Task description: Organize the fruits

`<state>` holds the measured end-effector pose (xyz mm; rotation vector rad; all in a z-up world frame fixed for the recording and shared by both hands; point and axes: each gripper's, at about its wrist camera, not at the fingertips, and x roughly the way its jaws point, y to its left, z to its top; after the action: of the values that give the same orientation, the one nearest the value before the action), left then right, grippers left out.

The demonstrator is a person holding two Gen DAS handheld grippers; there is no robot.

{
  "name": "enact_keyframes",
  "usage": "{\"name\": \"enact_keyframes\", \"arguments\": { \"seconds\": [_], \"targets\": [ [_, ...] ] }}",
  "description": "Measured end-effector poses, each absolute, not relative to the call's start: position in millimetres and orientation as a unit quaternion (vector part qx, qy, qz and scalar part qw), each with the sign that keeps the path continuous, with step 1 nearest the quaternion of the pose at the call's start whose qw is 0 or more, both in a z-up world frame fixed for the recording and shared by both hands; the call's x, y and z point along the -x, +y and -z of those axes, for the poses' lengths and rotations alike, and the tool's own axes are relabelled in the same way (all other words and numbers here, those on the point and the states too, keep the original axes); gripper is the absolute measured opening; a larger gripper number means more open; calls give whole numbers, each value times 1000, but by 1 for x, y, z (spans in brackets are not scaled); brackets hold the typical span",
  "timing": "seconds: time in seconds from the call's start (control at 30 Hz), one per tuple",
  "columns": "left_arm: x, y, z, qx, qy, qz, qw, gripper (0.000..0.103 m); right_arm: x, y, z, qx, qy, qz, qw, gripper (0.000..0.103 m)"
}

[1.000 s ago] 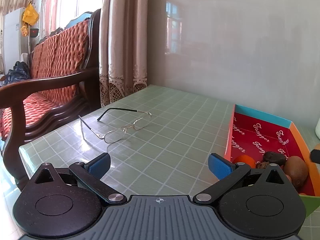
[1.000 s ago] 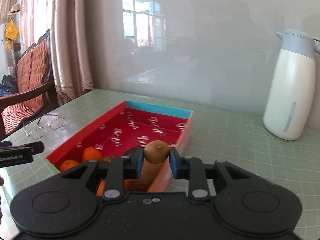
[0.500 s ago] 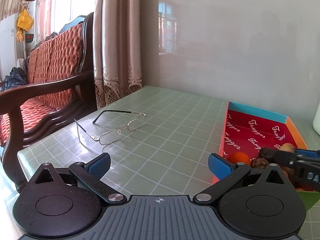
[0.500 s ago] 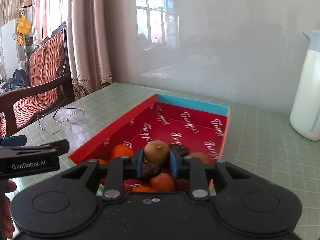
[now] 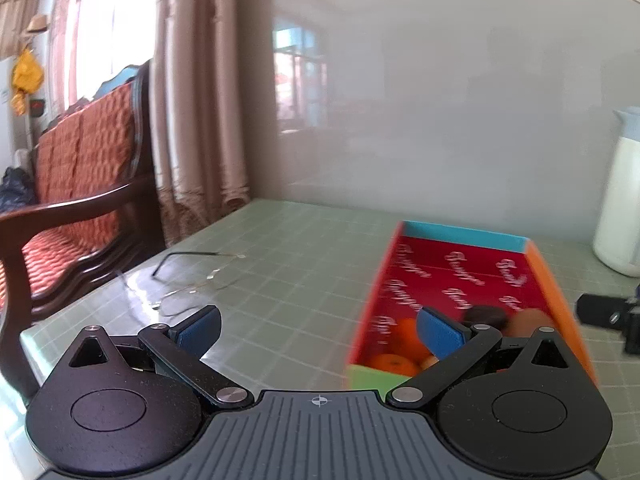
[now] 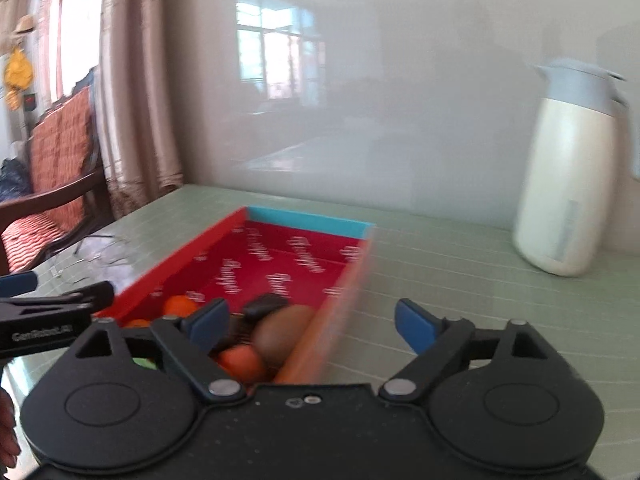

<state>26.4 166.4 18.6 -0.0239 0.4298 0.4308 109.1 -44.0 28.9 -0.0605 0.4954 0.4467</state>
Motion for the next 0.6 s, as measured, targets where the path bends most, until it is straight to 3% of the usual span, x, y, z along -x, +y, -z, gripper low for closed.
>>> {"name": "enact_keyframes", "arguments": {
  "seconds": [0.43,0.6],
  "targets": [
    [12,74,-35,11,178,-137,974,103,-66,-163,-44,-4,212,-124,969,101],
    [34,45,-38,-33,174,-117,977,103,-37,-180,-32,13,233,-112,966,102]
  ]
}}
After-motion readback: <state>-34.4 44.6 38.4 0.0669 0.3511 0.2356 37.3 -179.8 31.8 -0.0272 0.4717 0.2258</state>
